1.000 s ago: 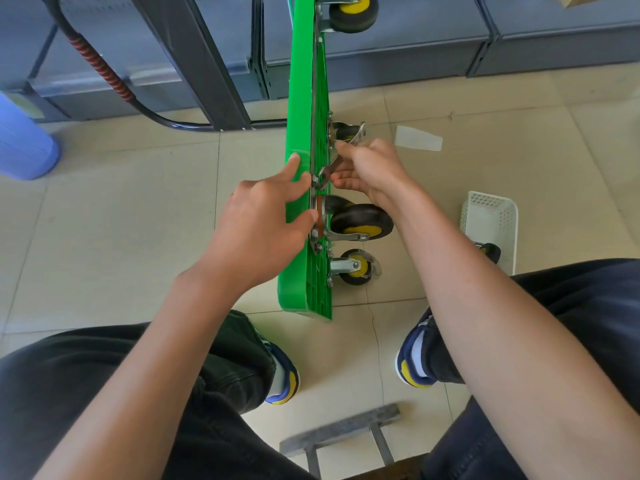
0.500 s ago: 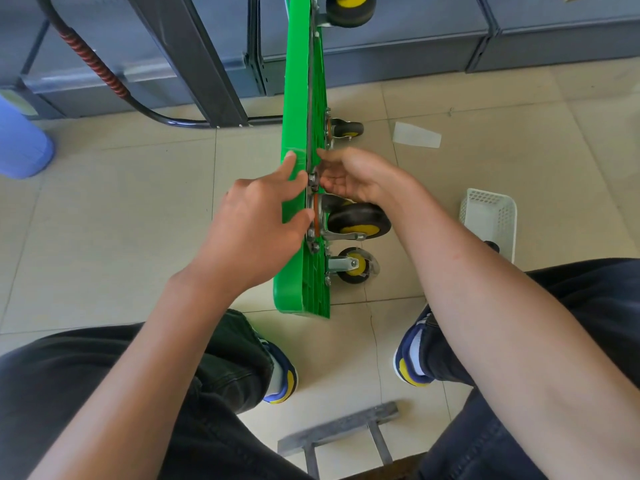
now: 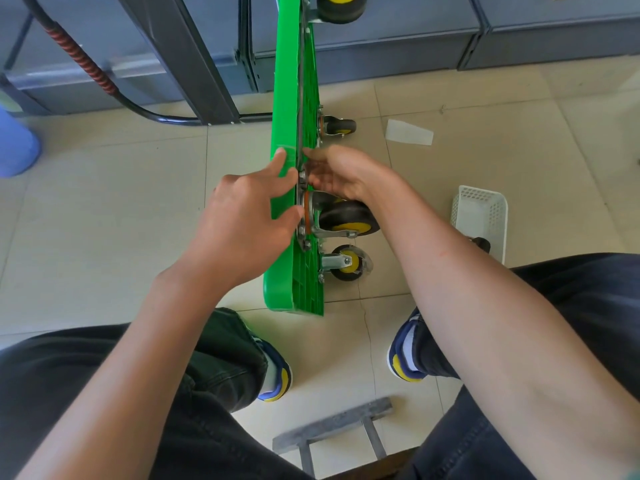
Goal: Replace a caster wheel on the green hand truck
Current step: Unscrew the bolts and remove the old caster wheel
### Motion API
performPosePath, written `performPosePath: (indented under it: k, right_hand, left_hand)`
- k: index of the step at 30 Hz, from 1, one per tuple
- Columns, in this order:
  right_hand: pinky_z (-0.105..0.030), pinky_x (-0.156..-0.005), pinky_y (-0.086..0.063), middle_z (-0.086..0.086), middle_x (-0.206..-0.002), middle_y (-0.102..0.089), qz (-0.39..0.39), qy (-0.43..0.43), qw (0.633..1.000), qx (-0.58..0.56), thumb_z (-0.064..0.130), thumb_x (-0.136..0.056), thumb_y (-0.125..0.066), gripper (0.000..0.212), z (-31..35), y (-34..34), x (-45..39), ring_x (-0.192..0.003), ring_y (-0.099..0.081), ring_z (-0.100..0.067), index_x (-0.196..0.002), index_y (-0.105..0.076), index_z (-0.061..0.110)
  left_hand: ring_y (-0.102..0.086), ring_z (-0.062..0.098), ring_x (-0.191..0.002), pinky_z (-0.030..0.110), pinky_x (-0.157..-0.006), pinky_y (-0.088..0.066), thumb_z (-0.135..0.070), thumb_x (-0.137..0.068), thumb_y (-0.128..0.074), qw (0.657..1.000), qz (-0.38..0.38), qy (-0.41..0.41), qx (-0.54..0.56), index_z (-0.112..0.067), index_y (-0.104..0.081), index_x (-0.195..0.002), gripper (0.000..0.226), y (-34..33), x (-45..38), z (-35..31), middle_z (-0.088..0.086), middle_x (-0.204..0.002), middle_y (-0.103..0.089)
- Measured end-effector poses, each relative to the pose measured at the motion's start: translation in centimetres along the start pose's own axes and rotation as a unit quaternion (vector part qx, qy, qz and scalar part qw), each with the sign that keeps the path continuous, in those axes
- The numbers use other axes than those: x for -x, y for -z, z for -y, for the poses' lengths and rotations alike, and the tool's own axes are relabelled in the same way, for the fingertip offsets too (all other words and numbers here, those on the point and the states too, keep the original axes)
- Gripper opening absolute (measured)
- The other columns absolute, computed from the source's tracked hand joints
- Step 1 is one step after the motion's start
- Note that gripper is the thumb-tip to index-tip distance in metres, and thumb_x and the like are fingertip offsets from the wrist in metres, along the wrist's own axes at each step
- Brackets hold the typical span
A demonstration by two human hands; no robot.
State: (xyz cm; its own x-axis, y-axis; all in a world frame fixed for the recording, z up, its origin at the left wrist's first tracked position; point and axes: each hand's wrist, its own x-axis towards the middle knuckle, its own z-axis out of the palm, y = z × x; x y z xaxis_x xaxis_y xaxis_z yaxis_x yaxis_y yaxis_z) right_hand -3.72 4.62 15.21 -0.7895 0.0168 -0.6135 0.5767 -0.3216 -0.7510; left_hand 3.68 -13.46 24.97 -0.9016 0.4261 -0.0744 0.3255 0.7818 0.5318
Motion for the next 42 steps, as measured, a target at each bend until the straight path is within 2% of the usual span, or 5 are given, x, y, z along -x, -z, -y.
performPosePath:
  k: [10,18,30,37,42]
  right_hand:
    - [-0.027,-0.054,-0.051,-0.016,-0.078,-0.070,-0.076,0.136,0.981,0.117,0.022,-0.102,-0.061,0.030,1.1,-0.3,0.5,-0.055,-0.062,-0.017,-0.110,-0.067,-0.006]
    - [-0.050,-0.066,-0.054,-0.006,-0.075,-0.070,-0.187,0.392,0.866,0.249,0.028,-0.099,-0.056,0.024,-0.5,-2.0,4.3,-0.068,-0.066,-0.025,-0.093,-0.065,0.006]
    - [-0.021,-0.067,-0.052,0.001,-0.096,-0.073,-0.230,0.506,0.796,0.238,0.010,-0.101,-0.061,0.017,-6.3,-1.4,8.8,-0.073,-0.064,-0.003,-0.112,-0.069,-0.001]
    - [-0.029,-0.105,-0.051,-0.015,-0.129,-0.069,-0.194,0.488,0.835,0.163,-0.006,-0.100,-0.056,0.032,-9.6,-2.0,10.3,-0.121,-0.066,-0.015,-0.132,-0.061,-0.008]
    - [-0.046,-0.085,-0.060,0.006,-0.114,-0.070,-0.240,0.482,0.832,0.135,0.004,-0.104,-0.054,0.023,-8.8,-2.0,9.9,-0.098,-0.072,-0.017,-0.122,-0.065,-0.004]
  left_hand:
    - [-0.067,0.018,-0.084,0.020,-0.090,-0.041,-0.023,-0.095,-0.067,1.000,0.009,0.003,-0.005,-0.022,-0.055,-0.144,0.050,0.0,-0.2,0.0,-0.013,-0.158,-0.034]
    - [-0.061,0.016,-0.079,0.024,-0.090,-0.043,-0.021,-0.095,-0.067,1.000,0.004,-0.003,-0.015,-0.022,-0.057,-0.142,0.048,-0.1,-0.3,-0.1,-0.011,-0.158,-0.036]
    - [-0.064,0.015,-0.087,0.025,-0.093,-0.046,-0.027,-0.095,-0.067,1.000,0.015,-0.009,0.000,-0.023,-0.053,-0.145,0.052,0.2,-0.2,0.3,-0.014,-0.158,-0.034]
    - [-0.064,0.017,-0.089,0.032,-0.097,-0.049,-0.026,-0.096,-0.066,1.000,0.010,-0.010,-0.005,-0.022,-0.052,-0.146,0.052,0.0,-0.1,0.3,-0.013,-0.159,-0.034]
    - [-0.066,0.015,-0.082,0.026,-0.094,-0.047,-0.027,-0.096,-0.066,1.000,0.008,-0.012,0.003,-0.023,-0.053,-0.146,0.052,-0.1,-0.1,0.5,-0.014,-0.159,-0.033]
